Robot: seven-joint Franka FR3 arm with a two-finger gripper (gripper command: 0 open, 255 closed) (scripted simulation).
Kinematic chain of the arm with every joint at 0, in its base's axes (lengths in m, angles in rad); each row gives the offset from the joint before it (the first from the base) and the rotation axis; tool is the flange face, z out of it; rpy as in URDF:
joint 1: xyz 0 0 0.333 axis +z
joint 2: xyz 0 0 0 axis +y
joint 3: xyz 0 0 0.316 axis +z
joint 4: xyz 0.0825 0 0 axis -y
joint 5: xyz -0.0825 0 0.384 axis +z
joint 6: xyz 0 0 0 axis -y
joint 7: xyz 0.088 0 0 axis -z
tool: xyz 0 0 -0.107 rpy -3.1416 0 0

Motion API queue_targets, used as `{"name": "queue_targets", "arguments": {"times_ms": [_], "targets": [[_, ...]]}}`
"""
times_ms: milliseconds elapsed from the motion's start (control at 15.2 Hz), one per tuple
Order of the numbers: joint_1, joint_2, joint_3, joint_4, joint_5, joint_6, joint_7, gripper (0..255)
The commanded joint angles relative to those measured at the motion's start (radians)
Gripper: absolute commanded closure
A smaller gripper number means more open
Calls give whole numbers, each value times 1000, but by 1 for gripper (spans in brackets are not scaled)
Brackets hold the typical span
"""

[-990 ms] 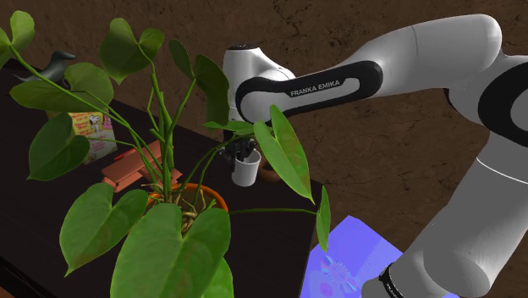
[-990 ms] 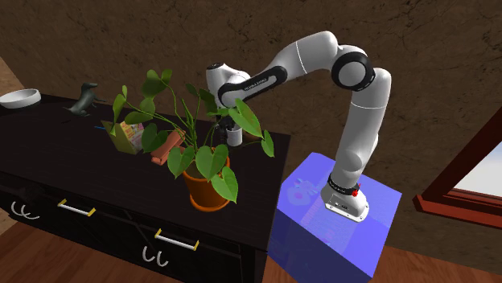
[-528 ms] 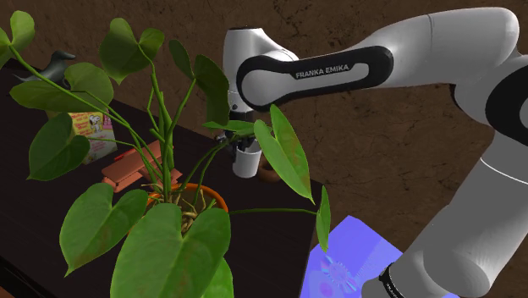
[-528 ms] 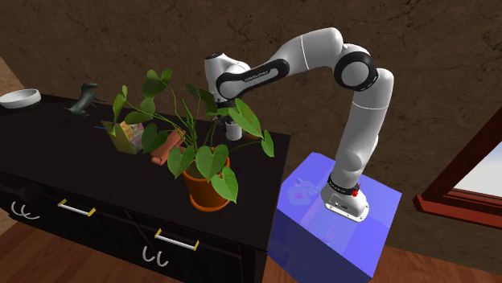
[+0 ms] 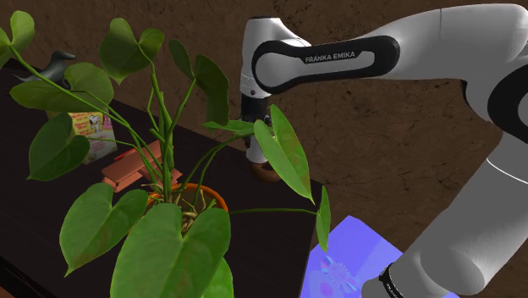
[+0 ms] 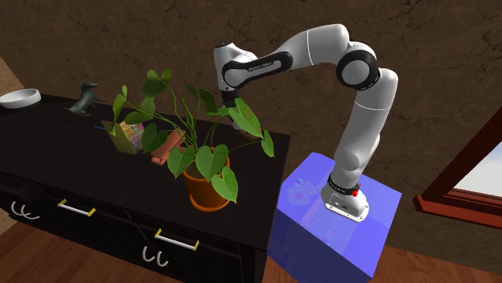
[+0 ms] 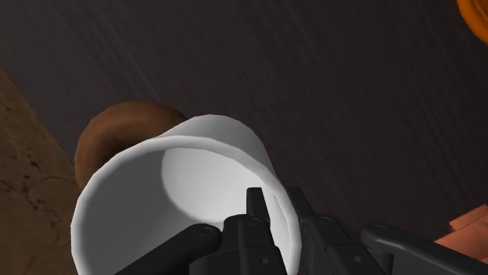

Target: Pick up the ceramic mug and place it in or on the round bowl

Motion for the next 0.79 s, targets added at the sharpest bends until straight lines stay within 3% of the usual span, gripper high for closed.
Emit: {"name": "queue_targets", "arguments": {"times_ms": [0,396,726], "targets": [[-26,-10,-21,0,4,-6,-50,255],[-98,-5,-85,32,2,-24,-188,255],[-105,6,-91,-6,-2,26,-195,255]]}}
